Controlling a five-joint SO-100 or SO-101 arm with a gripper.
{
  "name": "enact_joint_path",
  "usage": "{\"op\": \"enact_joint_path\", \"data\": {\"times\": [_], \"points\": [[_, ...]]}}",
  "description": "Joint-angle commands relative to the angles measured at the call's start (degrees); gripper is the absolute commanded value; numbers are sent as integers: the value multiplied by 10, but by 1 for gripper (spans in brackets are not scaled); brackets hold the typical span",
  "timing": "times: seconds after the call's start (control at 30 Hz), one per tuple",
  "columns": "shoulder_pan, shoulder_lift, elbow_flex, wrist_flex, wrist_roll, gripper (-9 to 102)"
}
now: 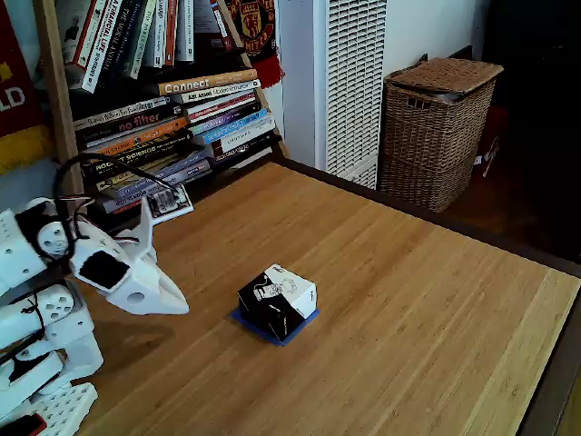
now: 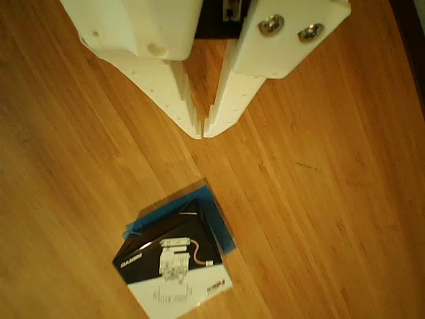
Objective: Push the box on top of the target
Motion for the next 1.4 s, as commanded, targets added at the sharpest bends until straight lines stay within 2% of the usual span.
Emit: {"op": "enact_joint_path", "data": {"times": [0.0, 0.93, 1.13, 1.37], "points": [[0, 48, 7, 18, -9, 0], [7, 73, 84, 25, -120, 0], [2, 73, 85, 62, -120, 0], [9, 73, 85, 62, -94, 0]]}}
